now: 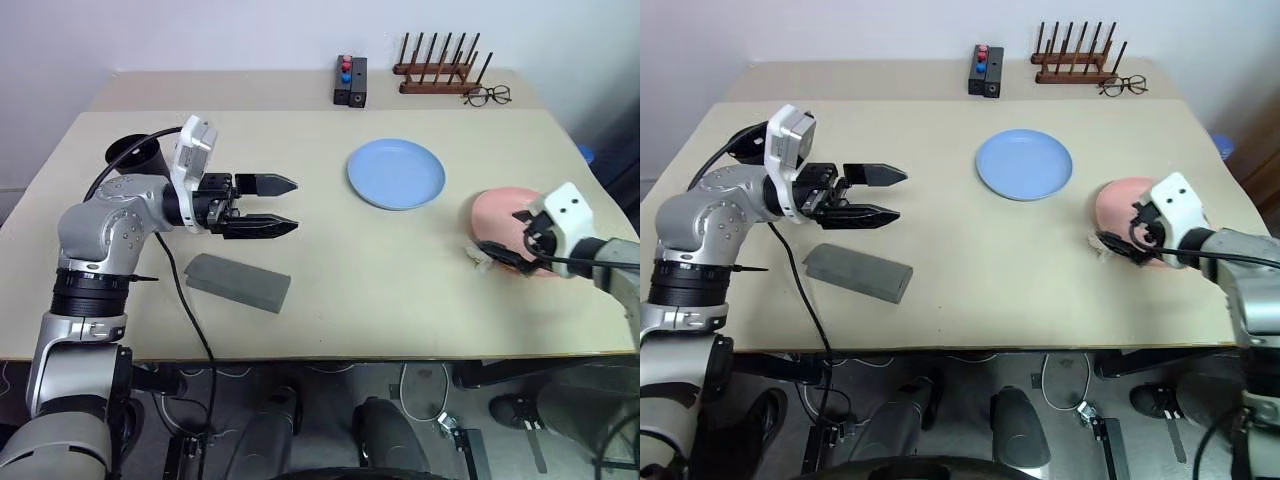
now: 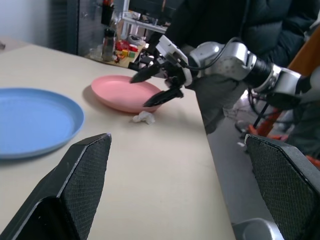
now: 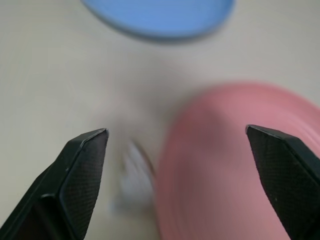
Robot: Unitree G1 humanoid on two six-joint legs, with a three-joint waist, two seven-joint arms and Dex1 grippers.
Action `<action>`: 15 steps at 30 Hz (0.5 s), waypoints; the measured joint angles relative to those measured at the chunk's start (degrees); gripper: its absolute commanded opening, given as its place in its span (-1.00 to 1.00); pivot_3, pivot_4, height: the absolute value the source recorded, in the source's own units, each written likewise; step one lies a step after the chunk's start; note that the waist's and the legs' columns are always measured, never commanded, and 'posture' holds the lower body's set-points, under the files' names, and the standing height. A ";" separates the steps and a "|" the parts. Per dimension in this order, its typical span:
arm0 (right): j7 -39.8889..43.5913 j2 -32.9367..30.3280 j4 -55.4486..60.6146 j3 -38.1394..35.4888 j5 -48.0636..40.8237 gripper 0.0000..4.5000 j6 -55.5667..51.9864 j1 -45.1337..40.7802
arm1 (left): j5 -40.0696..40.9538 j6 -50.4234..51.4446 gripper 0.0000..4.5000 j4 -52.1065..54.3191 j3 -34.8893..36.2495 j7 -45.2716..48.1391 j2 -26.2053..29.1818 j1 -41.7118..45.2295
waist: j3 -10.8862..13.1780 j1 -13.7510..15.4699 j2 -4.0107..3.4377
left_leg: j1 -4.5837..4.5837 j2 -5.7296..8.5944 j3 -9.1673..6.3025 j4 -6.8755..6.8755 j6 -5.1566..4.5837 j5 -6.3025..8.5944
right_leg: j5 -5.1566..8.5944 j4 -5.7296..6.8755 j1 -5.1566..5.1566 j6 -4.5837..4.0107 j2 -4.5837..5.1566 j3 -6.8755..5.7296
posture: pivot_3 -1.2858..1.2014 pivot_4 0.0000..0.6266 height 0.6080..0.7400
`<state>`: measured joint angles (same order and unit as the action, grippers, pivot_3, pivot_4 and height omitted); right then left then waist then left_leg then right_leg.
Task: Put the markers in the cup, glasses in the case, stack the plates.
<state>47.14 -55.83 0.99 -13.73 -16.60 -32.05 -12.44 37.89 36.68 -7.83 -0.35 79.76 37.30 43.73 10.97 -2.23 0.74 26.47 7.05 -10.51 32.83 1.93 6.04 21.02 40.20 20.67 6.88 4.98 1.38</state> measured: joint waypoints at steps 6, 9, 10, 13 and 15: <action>5.68 -4.51 -0.15 -3.06 -0.07 1.00 1.70 5.07 | -1.17 -1.22 0.97 -0.03 -0.57 0.03 -0.71 -0.13 | 0.00 -0.25 0.00 | 0.01 -0.02 0.08 0.00 -0.07 0.05 | 0.00 -0.07 0.00 0.01 0.02 0.01 | 0.03 -0.52 0.98; 6.00 -4.51 -1.77 -2.00 1.86 1.00 4.42 4.97 | -1.41 -1.76 0.97 0.00 -0.59 0.01 -0.94 -0.62 | 0.00 -0.21 0.00 | 0.02 -0.02 0.09 0.00 -0.07 0.05 | 0.00 -0.08 0.00 0.00 0.03 0.01 | 0.03 -0.52 0.98; 5.98 -4.40 -2.60 -1.39 2.16 1.00 4.83 4.57 | -1.44 -1.75 0.97 0.06 -0.59 0.02 -0.82 -0.94 | 0.00 -0.17 -0.01 | 0.02 -0.01 0.10 0.00 -0.07 0.05 | 0.00 -0.08 0.00 0.00 0.04 0.02 | 0.03 -0.52 0.98; 6.03 -3.75 -4.22 0.61 2.89 1.00 5.01 3.08 | -1.41 -1.05 0.97 0.88 -0.57 0.05 0.14 -2.08 | 0.00 -0.15 -0.01 | 0.02 -0.02 0.09 0.00 -0.07 0.05 | 0.00 -0.09 0.01 0.00 0.04 0.02 | 0.03 -0.52 0.98; 5.99 -3.52 -5.56 2.43 3.92 0.89 5.94 2.62 | -1.49 -1.25 0.99 1.94 -0.57 0.01 0.44 -3.13 | 0.00 -0.09 -0.01 | 0.02 -0.02 0.09 -0.01 -0.08 0.06 | 0.00 -0.10 0.00 0.00 0.04 0.02 | 0.03 -0.52 0.98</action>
<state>53.13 -59.35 -4.57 -11.31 -12.68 -26.11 -9.82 36.40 35.44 -5.89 -0.92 79.77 37.75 40.60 10.97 -2.32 0.73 26.49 7.03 -10.42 32.83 1.85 6.09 21.02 40.09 20.67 6.88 5.02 1.40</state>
